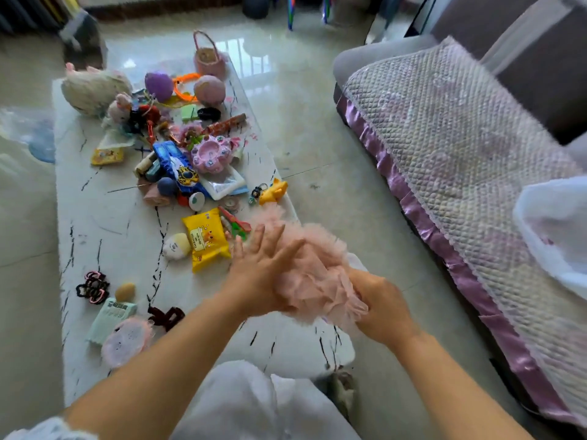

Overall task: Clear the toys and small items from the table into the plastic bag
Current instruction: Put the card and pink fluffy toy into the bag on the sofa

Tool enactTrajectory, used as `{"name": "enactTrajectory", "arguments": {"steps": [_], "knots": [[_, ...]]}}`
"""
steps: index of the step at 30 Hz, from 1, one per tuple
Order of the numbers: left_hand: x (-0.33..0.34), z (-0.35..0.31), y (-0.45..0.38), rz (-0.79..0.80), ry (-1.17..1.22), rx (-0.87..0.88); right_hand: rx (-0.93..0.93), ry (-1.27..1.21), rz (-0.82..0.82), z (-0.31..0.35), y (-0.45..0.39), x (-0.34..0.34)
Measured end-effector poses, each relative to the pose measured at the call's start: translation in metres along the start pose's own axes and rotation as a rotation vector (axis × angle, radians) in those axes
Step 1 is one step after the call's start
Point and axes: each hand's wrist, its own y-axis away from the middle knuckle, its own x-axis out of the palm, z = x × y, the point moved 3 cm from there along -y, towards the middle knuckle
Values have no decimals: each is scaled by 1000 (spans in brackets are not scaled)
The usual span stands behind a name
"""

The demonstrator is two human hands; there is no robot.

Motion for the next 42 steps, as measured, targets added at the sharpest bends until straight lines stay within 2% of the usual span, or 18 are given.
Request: {"name": "enactTrajectory", "arguments": {"steps": [5, 6, 8, 10, 15, 17, 21, 25, 28, 31, 35, 42], "knots": [[-6, -44, -27, -48, -14, 77, -2, -118, 41, -37, 8, -35], [-4, -52, -33, -44, -31, 67, 25, -193, 87, -48, 7, -44], [3, -64, -41, -24, -85, -11, 105, -303, 294, -69, 4, -61], [13, -78, -50, -18, -154, -116, 122, -202, 457, -91, 0, -81], [35, -121, -82, 2, -173, -233, -18, 232, 523, -122, -30, -75], [40, -135, -94, 3, -132, -248, -27, 298, 509, -134, -42, -57], [48, -135, -101, -22, 27, -297, 9, 184, 430, -165, -58, -34], [63, -109, -96, -34, 179, -241, -84, 96, 351, -171, -66, -9], [77, -80, -90, -20, 337, -206, -56, 107, 266, -180, -70, 12], [91, -35, -88, -79, 469, -390, 78, 130, 137, -194, -73, 26], [119, 21, -102, -37, 272, -567, 209, 151, 42, -208, -80, 49], [184, 71, -146, 65, 88, -554, 385, 183, 2, -233, -98, 103]]}}
